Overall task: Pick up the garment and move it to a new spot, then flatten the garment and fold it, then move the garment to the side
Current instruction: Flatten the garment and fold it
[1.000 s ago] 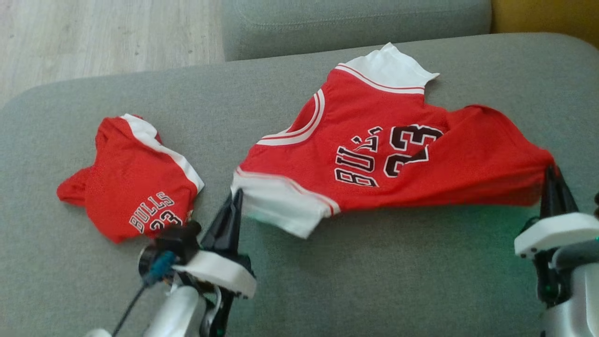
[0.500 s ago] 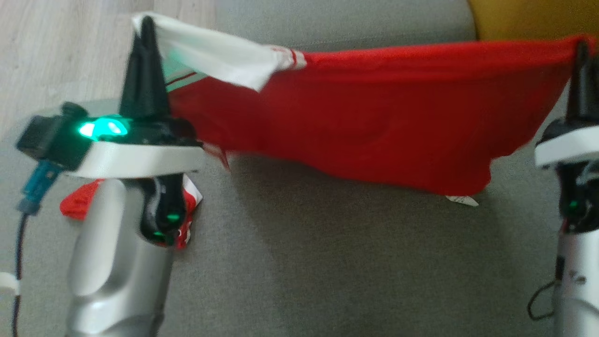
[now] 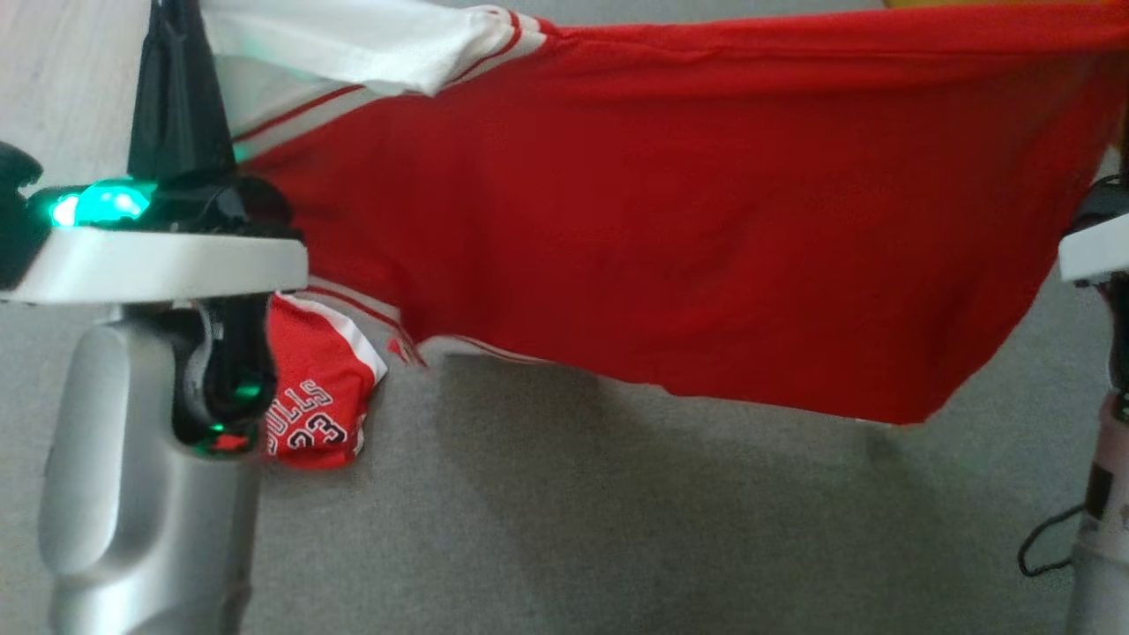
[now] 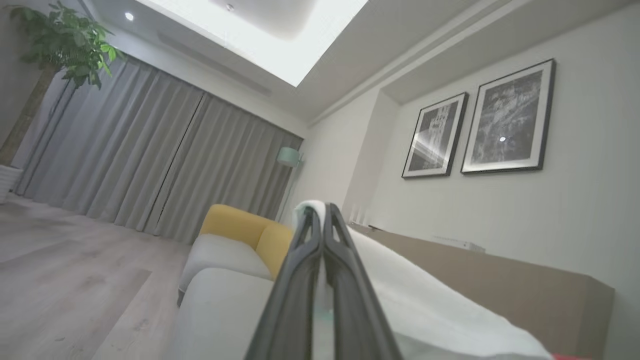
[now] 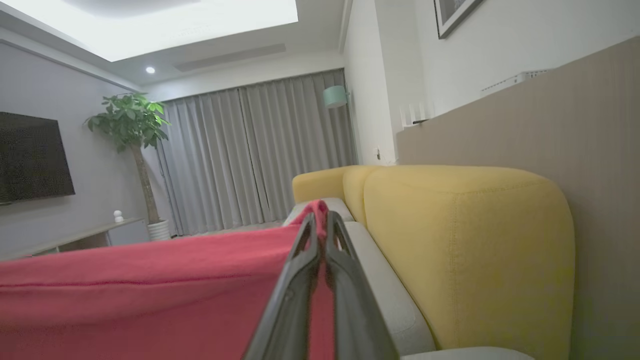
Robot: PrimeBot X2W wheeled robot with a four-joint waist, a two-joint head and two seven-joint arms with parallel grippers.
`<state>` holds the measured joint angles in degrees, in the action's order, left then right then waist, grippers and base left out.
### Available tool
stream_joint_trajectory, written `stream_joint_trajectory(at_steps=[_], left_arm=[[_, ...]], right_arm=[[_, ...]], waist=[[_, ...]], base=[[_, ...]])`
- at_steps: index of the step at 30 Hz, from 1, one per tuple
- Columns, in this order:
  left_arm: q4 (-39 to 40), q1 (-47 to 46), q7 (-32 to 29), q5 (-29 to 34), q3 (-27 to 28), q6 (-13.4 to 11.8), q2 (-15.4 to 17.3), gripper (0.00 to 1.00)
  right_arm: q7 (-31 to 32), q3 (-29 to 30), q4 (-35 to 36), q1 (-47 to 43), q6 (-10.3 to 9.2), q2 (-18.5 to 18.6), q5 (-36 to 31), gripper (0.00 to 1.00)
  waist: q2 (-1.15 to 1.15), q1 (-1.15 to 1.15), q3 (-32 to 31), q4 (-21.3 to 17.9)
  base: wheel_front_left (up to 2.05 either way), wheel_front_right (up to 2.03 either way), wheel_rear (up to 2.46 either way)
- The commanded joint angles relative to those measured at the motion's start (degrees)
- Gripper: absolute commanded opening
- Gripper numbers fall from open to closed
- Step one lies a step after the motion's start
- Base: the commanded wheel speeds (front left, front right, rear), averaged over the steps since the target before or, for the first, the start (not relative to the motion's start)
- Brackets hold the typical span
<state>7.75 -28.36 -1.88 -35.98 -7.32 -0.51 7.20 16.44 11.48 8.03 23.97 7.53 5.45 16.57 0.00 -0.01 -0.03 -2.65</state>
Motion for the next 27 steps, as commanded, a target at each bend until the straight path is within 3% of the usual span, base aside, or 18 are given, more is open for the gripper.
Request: stream_joint_trajectory(at_steps=[1, 7, 13, 16, 20, 27], left_arm=[[0.99, -3.08, -0.74, 0.29, 2.25, -0.17, 2.42, 0.00], [-6.13, -9.50, -3.92, 0.40, 1.61, 2.18, 5.74, 0.00], [-19.26, -25.63, -4.66, 2.25, 0.21, 5.12, 8.86, 0.00], [-26.23, -35.90, -2.25, 4.85, -0.67, 5.98, 10.40, 0.00], [-34.41, -48.06, 3.30, 6.00, 0.10, 6.21, 9.90, 0.00], [-43.71, -55.85, 13.04, 7.21, -2.29, 7.40, 8.08, 0.00]], right_arm=[[0.64, -0.98, 1.99, 2.04, -0.04, -0.21, -0.20, 0.00], [1.08, -2.20, -3.93, 8.49, -0.04, -0.26, -2.23, 0.00], [-1.44, -2.95, -18.02, 24.80, -0.04, 1.02, -3.76, 0.00], [-5.47, -3.24, -26.17, 34.80, -0.04, 2.21, -5.32, 0.00], [-13.48, -2.27, -35.85, 46.25, -0.04, 2.94, -7.42, 0.00], [-25.75, -0.93, -48.74, 53.00, -0.04, 3.81, -8.95, 0.00]], waist=[[0.00, 0.01, 1.05, -0.31], [0.00, 0.01, 7.82, -1.22], [0.00, 0.01, 16.97, -1.87], [0.00, 0.01, 20.57, -1.95], [0.00, 0.01, 23.46, -1.96], [0.00, 0.01, 24.06, -2.20]], base=[[0.00, 0.00, 0.00], [0.00, 0.00, 0.00], [0.00, 0.00, 0.00], [0.00, 0.00, 0.00], [0.00, 0.00, 0.00], [0.00, 0.00, 0.00]])
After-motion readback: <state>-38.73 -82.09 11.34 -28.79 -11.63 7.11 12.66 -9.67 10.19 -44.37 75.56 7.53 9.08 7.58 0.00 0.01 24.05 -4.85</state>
